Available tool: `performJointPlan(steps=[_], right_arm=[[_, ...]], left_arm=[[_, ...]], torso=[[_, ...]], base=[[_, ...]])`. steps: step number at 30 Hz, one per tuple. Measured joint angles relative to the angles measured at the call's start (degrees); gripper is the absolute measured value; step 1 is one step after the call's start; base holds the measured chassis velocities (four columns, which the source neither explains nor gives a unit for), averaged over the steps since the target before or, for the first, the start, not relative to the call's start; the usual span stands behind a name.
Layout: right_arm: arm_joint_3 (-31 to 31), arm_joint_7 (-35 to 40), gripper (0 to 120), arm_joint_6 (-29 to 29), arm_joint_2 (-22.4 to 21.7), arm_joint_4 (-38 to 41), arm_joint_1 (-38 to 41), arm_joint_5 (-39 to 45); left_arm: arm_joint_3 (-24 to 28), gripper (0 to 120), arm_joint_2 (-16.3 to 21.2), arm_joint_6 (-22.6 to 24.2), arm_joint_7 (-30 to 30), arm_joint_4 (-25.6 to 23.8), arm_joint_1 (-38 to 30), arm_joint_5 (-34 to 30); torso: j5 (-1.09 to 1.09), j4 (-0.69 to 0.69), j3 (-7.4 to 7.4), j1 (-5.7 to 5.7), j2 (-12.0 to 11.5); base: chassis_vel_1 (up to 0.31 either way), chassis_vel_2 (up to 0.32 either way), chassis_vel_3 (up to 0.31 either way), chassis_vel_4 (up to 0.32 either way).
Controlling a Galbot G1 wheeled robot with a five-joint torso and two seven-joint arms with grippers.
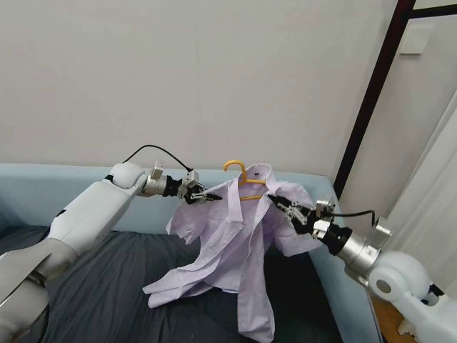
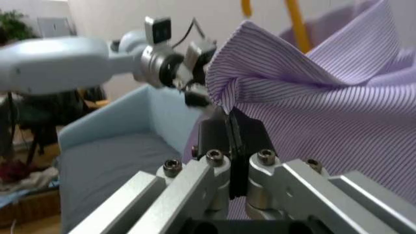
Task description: Pick up the clothes from the sofa and hang them on the clothes hanger.
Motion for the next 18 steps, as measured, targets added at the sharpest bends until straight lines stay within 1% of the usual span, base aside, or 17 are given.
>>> performJointPlan(steps=[5, 9, 18], right_arm=[[-0.4, -0.2, 0, 0.6, 1.2, -0.6, -2.3, -5.6], [-0.4, 0.2, 0, 0.7, 1.8, -0.7, -2.8, -6.2], [-0.2, -2.8, 0, 0.9, 2.0, -1.0, -4.5, -9.3]], left_arm=[[0.8, 2, 0.1, 1.8, 0.8, -1.8, 0.5, -3.5], [1.3, 2, 0.4, 2.3, 1.6, -3.2, 1.4, -3.9], [1.8, 2, 0.3, 3.5, 1.0, -3.7, 1.2, -6.3]], torso=[[0.0, 0.01, 0.0, 0.0, 0.0], [-0.01, 0.03, 0.0, 0.0, 0.0], [-0.01, 0.01, 0.0, 0.0, 0.0]], base=[[0.0, 0.0, 0.0, 0.0], [0.0, 0.0, 0.0, 0.0], [0.0, 0.0, 0.0, 0.0]])
